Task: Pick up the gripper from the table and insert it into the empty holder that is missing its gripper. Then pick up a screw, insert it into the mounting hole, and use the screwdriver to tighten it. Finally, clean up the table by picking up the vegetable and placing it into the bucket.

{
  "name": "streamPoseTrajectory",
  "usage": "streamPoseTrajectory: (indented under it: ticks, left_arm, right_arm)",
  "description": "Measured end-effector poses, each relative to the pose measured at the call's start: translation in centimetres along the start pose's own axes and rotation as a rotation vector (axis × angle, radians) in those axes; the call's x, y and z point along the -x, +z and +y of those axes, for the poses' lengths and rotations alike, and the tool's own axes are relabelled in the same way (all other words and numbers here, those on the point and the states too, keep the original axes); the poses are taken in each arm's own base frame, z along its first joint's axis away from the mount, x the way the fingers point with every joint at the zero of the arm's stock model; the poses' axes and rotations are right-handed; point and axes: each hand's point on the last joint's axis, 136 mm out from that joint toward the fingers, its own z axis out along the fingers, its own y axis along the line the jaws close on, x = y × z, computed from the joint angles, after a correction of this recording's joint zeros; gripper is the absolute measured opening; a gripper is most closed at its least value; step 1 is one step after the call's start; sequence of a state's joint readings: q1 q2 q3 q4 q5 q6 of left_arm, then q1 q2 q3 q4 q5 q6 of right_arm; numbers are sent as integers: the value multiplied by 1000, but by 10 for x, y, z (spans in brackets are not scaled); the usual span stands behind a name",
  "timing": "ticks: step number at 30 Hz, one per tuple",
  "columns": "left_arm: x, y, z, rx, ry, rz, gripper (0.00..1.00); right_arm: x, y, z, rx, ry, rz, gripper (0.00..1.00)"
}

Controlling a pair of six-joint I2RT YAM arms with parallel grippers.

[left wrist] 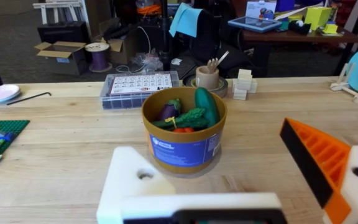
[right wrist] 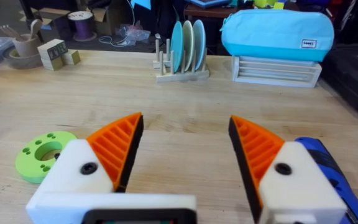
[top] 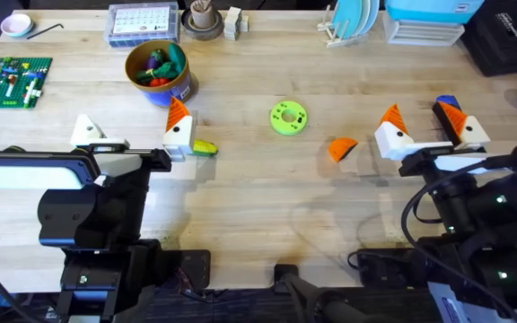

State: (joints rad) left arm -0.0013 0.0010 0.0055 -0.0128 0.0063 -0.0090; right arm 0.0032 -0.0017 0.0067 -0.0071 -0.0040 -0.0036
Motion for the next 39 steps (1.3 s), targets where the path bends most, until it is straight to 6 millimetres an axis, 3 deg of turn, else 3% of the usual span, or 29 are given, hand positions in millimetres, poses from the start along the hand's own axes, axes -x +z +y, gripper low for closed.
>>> streamPoseTrajectory:
  ticks: [11, 16, 18, 19, 21, 24, 29, 33, 39]
  left_arm:
    - [-7, 0, 3, 19, 0, 31, 991]
    - [-19, -10, 0, -1, -1, 170, 991]
    - [-11, -17, -1, -3, -2, 225, 991]
    - [7, -27, -5, -22, -6, 310, 990]
    - [16, -31, -8, -43, -11, 398, 990]
    - [29, -31, -14, -81, 1, 530, 995]
    - [43, -27, -23, -163, 66, 756, 994]
    - [56, -16, -25, -202, 101, 861, 993]
    - [61, -4, -26, -228, 113, 954, 993]
  right_arm:
    - [-3, -1, -1, -7, 0, 18, 890]
    - [-3, -1, 0, -1, 1, 26, 894]
    - [-4, -4, 3, 15, 2, 52, 894]
    - [-8, -9, 8, 44, 6, 111, 894]
    - [-10, -14, 11, 64, 10, 153, 894]
    - [6, -23, 14, 78, 11, 151, 894]
    - [61, -43, 16, 88, 1, 63, 894]
    - [79, -55, 20, 104, 3, 71, 894]
    - [99, -57, 25, 135, 13, 118, 894]
